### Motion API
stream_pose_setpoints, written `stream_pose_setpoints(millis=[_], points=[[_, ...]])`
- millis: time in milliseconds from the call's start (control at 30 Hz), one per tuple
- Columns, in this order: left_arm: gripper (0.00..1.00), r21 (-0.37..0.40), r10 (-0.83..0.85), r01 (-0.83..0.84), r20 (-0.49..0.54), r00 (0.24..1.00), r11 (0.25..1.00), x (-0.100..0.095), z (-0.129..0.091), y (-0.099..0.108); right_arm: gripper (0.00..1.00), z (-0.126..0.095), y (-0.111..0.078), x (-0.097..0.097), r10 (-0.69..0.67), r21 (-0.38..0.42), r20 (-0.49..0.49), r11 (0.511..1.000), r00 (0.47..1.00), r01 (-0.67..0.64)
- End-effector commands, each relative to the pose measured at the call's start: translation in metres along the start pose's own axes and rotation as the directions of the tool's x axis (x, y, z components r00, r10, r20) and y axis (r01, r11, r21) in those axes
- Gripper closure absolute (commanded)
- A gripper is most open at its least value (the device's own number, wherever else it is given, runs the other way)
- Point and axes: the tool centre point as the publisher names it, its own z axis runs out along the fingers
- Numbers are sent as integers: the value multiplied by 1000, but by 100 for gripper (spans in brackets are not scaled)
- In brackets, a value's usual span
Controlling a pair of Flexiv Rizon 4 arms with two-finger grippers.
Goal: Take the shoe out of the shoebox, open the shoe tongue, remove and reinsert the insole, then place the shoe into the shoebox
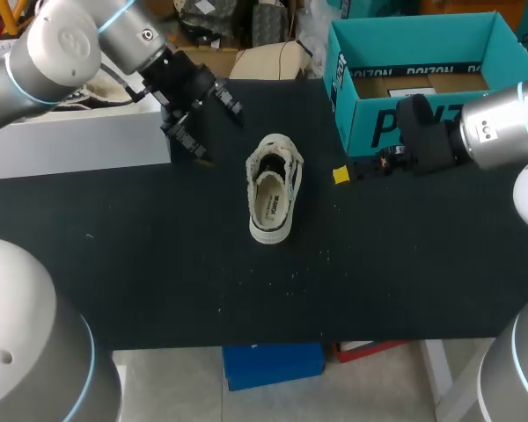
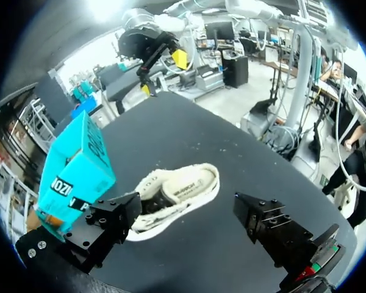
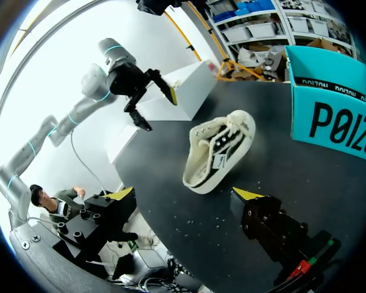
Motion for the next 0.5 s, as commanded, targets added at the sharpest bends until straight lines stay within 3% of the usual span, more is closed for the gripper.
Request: stream_pose_setpoints(millis=[33,267,500], points=[[0,37,-110,110,6,994,993,16,-6,3,0,1,1,0,1,2,1,1000,1000,-1],[0,0,-249,249,22,968,968,41,-25,10,0,1,1,0,1,2,1,1000,1000,-1],[0,-38,-328,335,132,936,941,59,-41,16,0,1,1,0,1,2,1,1000,1000,-1]])
